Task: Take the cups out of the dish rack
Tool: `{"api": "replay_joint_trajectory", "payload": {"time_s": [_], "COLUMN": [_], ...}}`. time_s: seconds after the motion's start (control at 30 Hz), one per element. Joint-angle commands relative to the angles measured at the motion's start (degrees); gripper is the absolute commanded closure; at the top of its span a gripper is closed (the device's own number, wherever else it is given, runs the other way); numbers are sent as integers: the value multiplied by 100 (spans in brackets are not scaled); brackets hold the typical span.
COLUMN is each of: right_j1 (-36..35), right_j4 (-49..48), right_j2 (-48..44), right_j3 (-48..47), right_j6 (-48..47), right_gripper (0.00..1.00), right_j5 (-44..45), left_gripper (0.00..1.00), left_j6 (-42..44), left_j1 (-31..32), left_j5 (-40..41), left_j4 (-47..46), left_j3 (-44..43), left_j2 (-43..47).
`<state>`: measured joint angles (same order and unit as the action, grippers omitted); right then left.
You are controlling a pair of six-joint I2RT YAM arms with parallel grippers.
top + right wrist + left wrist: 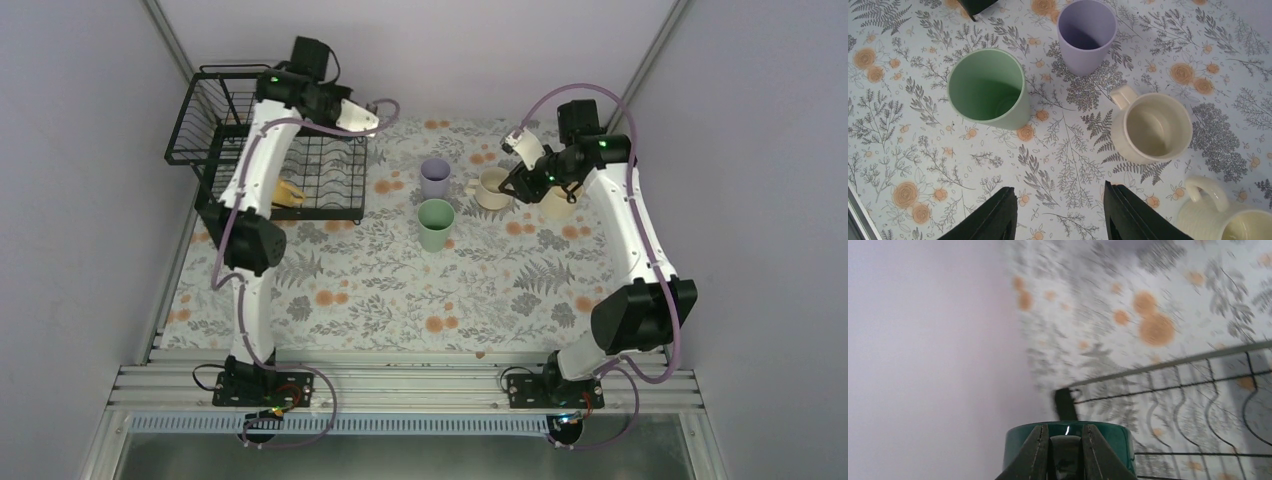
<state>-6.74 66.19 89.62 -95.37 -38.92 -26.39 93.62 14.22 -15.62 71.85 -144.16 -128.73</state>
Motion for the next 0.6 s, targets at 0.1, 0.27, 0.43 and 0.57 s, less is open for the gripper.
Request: {"api": "replay_joint_trajectory", "payload": {"time_s": [0.1, 0.27, 0.43, 0.57], "right_j1": [-49, -76, -187, -309], "right_j4": [-508, -735, -1267, -1586], "right_j2": [-143, 10, 231, 519], "right_j3": [114, -235, -691, -1082], "right_j6": [63, 106, 393, 546], "right_gripper": [50, 40, 42, 40], "right_j5": [-637, -1339, -1669, -1894], "left_gripper": [98, 98, 98, 98], "left_j6": [-1682, -3663, -6058, -7078], "left_j1": [-242, -245, -74, 61], "left_j5": [-2053, -3096, -2412, -1832], "left_j4": [-1450, -3135, -6405, -6721], "left_j3": [531, 1594, 3596, 3242], "left_j2": [1299, 2028, 2884, 2587]}}
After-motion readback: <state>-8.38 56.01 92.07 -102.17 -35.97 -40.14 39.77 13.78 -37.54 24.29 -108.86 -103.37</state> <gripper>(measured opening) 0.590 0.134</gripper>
